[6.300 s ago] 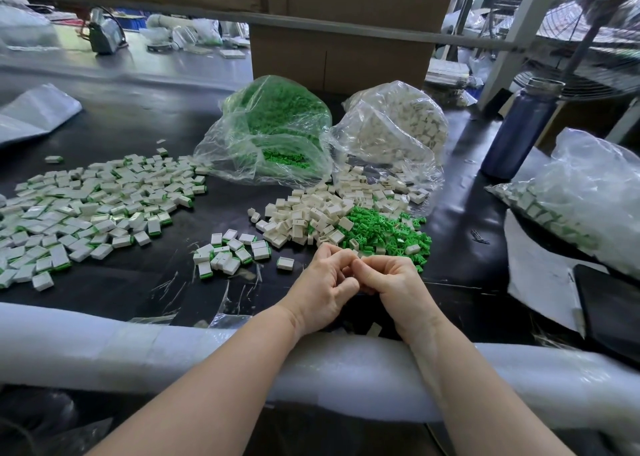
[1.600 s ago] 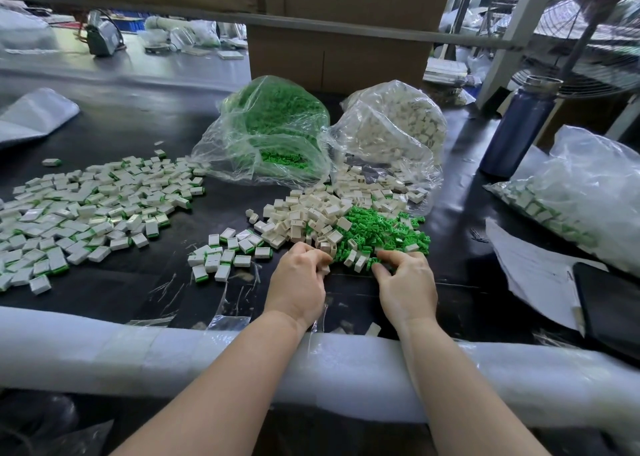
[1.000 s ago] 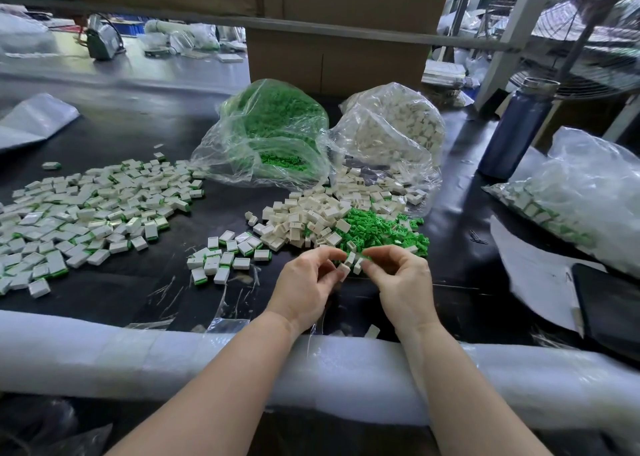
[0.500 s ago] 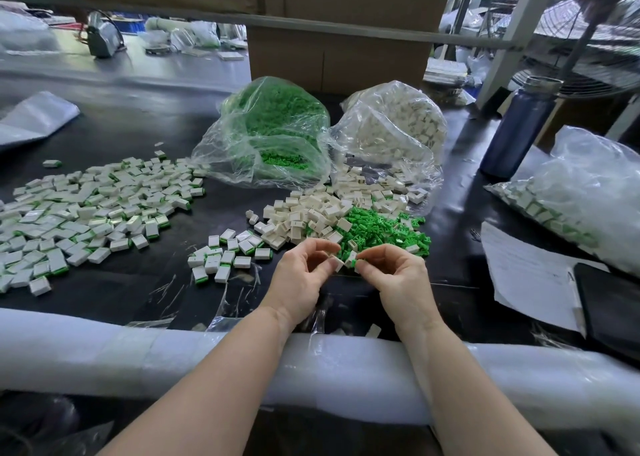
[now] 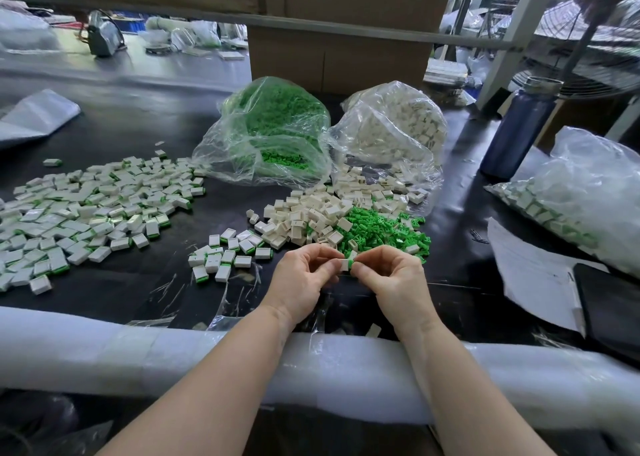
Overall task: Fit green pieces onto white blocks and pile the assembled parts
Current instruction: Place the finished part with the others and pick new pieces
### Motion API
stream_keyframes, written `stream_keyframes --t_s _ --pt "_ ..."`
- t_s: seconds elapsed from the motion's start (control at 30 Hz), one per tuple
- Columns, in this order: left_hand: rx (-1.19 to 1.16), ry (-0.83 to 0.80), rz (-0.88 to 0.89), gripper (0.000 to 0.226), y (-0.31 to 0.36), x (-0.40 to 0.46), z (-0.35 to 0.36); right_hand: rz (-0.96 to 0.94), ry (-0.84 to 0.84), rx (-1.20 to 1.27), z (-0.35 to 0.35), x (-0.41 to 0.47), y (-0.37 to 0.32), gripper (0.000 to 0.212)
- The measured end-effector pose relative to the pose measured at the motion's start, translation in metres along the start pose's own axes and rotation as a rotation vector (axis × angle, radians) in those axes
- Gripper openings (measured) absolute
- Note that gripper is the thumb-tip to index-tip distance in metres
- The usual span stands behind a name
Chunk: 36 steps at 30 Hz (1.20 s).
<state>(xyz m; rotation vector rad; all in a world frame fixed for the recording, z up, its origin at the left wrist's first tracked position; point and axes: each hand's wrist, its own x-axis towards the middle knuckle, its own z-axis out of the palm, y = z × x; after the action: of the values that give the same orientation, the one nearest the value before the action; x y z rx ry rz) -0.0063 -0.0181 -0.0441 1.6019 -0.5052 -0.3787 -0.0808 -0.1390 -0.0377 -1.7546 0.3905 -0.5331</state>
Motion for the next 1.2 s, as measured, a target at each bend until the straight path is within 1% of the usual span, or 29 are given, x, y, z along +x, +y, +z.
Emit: stream_keyframes --t_s 0.2,0.37,0.43,0.6,0.83,1.07,1.2 --pt "0.042 -0.014 0.008 0.017 0.001 -0.0013 -0.0008 -0.003 -0.037 -0.021 0.001 0.0 0.0018 0.014" --pt "0.071 -0.036 0.001 0.013 0.0027 -0.0023 0.0001 -0.009 -0.032 -0.039 0.001 0.0004 0.0037 0.014" --pt "0.082 -0.046 -0.009 0.012 0.003 -0.0027 0.0008 -0.001 -0.042 -0.027 0.0007 0.0 0.0043 0.017" --pt "0.05 -0.048 -0.013 0.02 0.0046 -0.0034 0.0012 0.005 -0.084 0.007 0.0017 -0.0001 0.0032 0.019" --pt "0.135 -0.084 -0.03 0.014 0.0037 -0.0037 0.0013 0.047 -0.13 0.055 -0.0014 -0.0014 0.0015 0.024" --pt "0.143 -0.118 -0.029 0.017 0.0042 -0.0058 0.0002 0.064 -0.164 0.058 -0.0039 -0.0006 0.0014 0.027" --pt "0.185 -0.128 -0.023 0.015 0.0036 -0.0058 0.001 0.062 -0.17 0.034 -0.0041 -0.0007 0.0026 0.027"
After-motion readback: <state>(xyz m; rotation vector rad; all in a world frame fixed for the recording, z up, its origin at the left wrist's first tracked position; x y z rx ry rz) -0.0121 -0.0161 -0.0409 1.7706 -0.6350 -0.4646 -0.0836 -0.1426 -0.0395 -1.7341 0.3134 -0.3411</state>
